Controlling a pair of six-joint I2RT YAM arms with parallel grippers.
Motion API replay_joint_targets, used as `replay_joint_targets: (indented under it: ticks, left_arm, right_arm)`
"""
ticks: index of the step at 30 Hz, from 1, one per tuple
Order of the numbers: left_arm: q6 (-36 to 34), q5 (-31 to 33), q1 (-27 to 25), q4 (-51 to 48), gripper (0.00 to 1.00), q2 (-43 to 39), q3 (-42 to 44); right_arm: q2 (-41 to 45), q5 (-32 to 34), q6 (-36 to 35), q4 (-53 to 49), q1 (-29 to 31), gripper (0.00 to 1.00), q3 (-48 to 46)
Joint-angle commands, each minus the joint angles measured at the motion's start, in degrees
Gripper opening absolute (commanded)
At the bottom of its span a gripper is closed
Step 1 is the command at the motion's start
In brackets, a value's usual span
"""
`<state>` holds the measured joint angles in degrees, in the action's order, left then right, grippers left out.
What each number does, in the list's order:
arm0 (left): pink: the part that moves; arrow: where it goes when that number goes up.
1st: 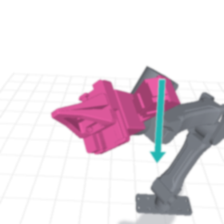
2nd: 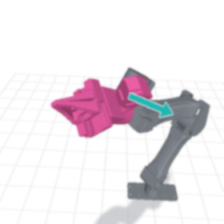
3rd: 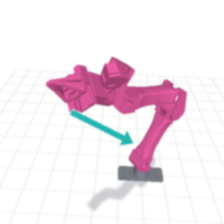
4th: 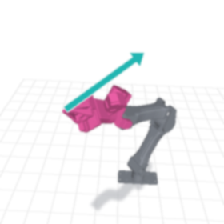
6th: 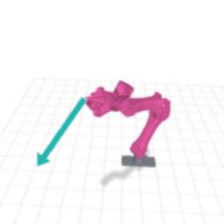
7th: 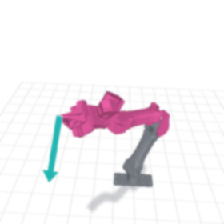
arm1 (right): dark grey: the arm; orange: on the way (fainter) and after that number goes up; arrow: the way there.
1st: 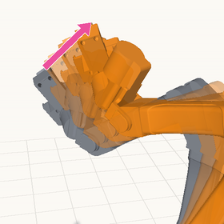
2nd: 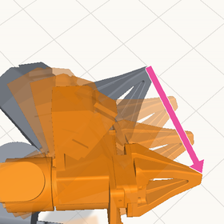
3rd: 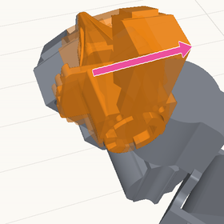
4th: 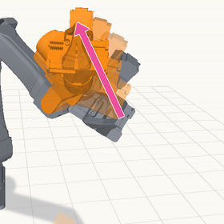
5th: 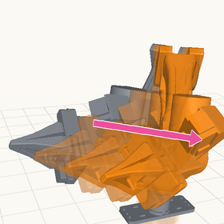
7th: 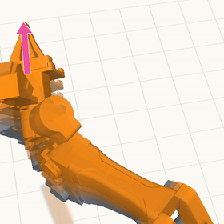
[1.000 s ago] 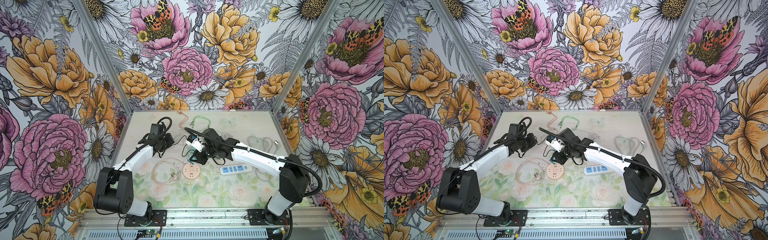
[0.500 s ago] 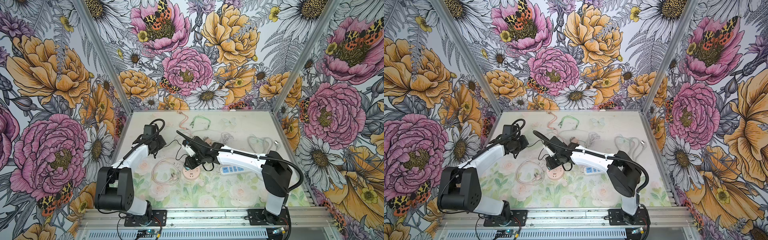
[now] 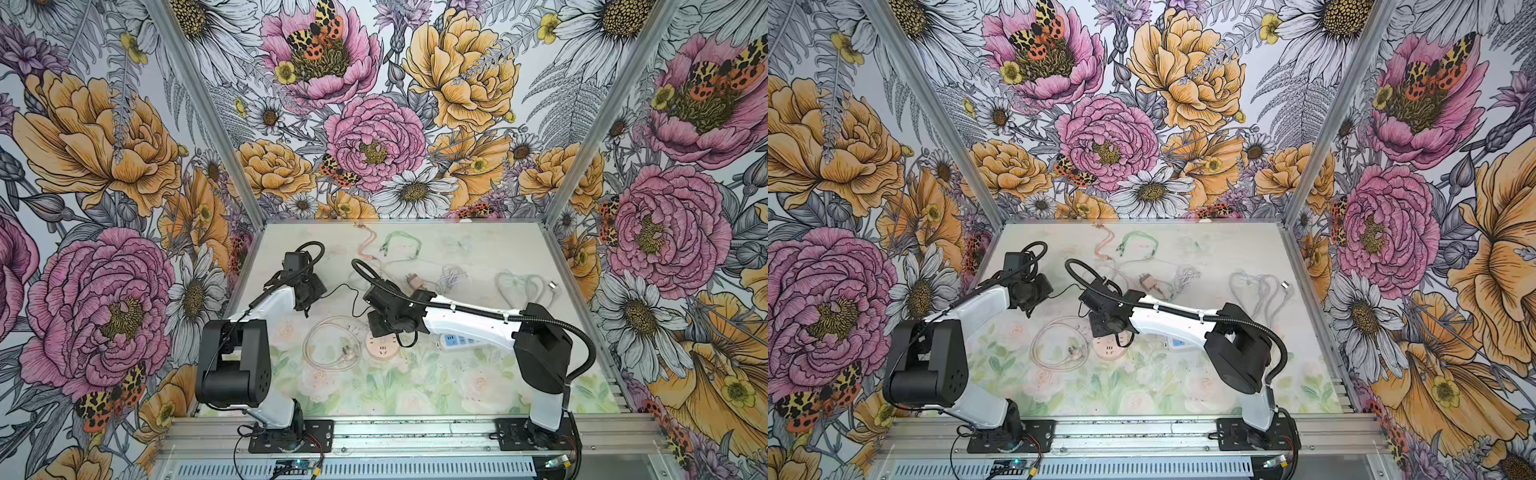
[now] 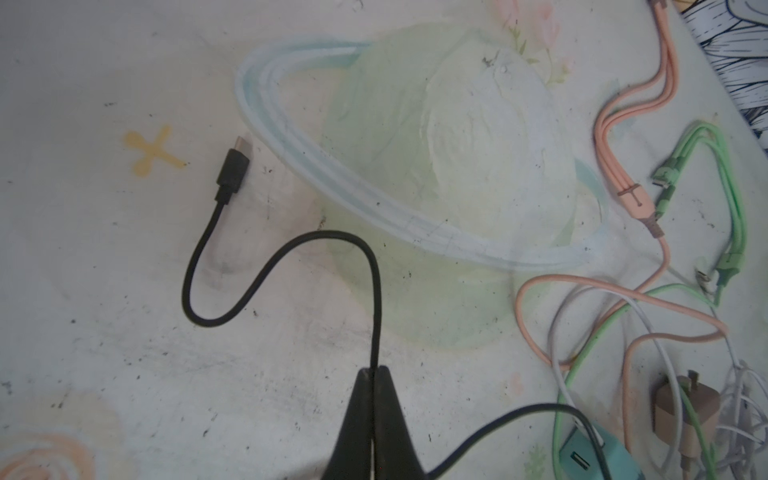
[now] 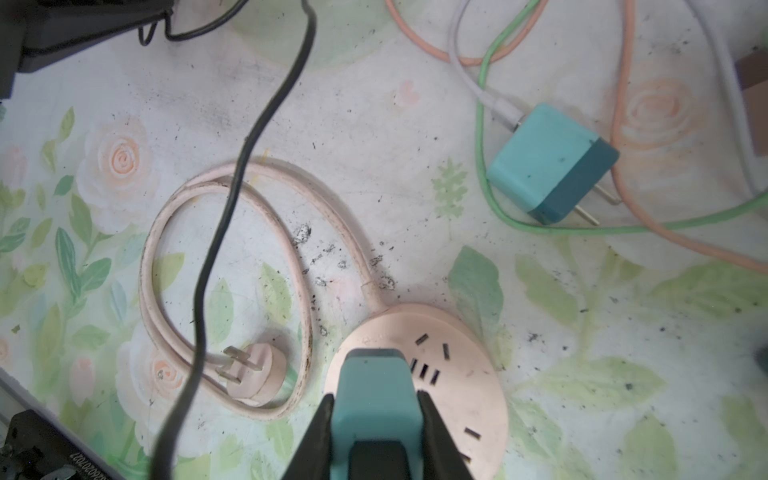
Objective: Insert the plug
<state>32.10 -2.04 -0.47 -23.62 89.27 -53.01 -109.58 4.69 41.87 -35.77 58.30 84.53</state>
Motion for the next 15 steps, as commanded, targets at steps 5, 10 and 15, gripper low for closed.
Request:
replay_joint_targets:
  ticks: [5, 10, 15]
  left_arm:
    - [-2.48, -1.98, 0.71, 2.7, 0.05, 1.02, 0.35]
    - [-3.05, -2.79, 0.82, 2.7, 0.05, 1.39, 0.19]
    - [-2.05, -3.78, 0.98, 2.72, 0.06, 1.49, 0.28]
  right_arm:
    - [-2.3, 4.06, 4.21, -2.9, 1.53, 0.0, 3.0]
    - [-2.57, 4.75, 6.12, -3.38, 2.81, 0.0, 3.62]
    - [-3.0, 6.64, 9.37, -3.63, 4.62, 0.0, 4.11]
